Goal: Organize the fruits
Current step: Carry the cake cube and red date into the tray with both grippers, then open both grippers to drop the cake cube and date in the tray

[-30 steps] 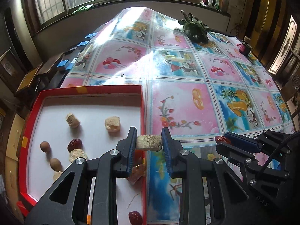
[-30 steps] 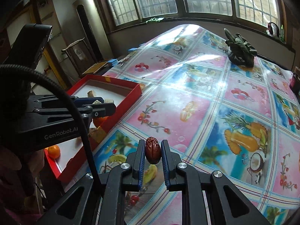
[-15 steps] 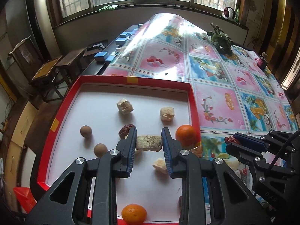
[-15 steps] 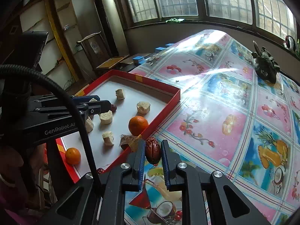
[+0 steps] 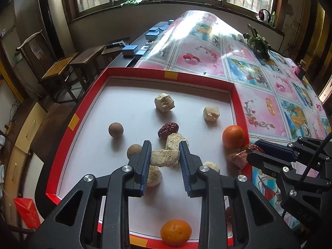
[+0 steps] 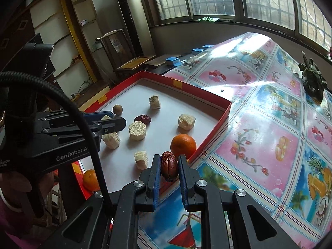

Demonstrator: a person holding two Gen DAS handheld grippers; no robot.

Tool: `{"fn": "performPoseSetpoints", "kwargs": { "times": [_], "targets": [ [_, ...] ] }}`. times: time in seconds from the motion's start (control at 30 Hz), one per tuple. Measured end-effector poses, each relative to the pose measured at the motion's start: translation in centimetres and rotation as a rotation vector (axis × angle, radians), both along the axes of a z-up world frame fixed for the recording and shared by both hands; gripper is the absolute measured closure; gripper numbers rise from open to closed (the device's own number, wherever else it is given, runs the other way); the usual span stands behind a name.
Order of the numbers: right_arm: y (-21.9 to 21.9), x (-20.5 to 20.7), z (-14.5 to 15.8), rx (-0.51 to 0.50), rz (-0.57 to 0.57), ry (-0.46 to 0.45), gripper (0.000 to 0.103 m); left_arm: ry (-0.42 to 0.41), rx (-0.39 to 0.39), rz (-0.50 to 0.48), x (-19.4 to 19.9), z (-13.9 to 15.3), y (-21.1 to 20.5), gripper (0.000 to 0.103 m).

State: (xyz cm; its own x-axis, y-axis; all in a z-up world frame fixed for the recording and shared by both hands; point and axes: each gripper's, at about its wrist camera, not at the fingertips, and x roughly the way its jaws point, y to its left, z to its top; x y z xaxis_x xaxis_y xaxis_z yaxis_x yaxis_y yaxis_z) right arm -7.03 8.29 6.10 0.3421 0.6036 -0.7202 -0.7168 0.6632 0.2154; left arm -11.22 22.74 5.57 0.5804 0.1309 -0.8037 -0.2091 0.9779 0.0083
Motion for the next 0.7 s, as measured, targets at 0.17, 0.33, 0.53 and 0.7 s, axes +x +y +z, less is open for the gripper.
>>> {"fn": "performPoseSetpoints", "kwargs": {
  "times": [0.17,0.33,0.53,0.7],
  "targets": [
    [1.8,0.7,-0.1,0.010,0.032,0.004,0.087,0.001,0.002,0.011,0.0,-0.6,0.6,0.077],
    [3.6,1.3,-0.3,0.014,0.061,-0.016,0.087,-0.009,0.001,0.018,-0.2,-0.8,0.9,0.077],
    [5.3,2.0,-1.6,-0.024,0.068,-0.017,0.087,-0.025,0.013,0.026,-0.3,-0.9,1.1,0.077],
    [5.8,1.9,-2.1,-0.030,0.072,-0.011,0.080,-0.021,0.018,0.038,-0.1,-0.9,1.1,0.071]
  ]
}}
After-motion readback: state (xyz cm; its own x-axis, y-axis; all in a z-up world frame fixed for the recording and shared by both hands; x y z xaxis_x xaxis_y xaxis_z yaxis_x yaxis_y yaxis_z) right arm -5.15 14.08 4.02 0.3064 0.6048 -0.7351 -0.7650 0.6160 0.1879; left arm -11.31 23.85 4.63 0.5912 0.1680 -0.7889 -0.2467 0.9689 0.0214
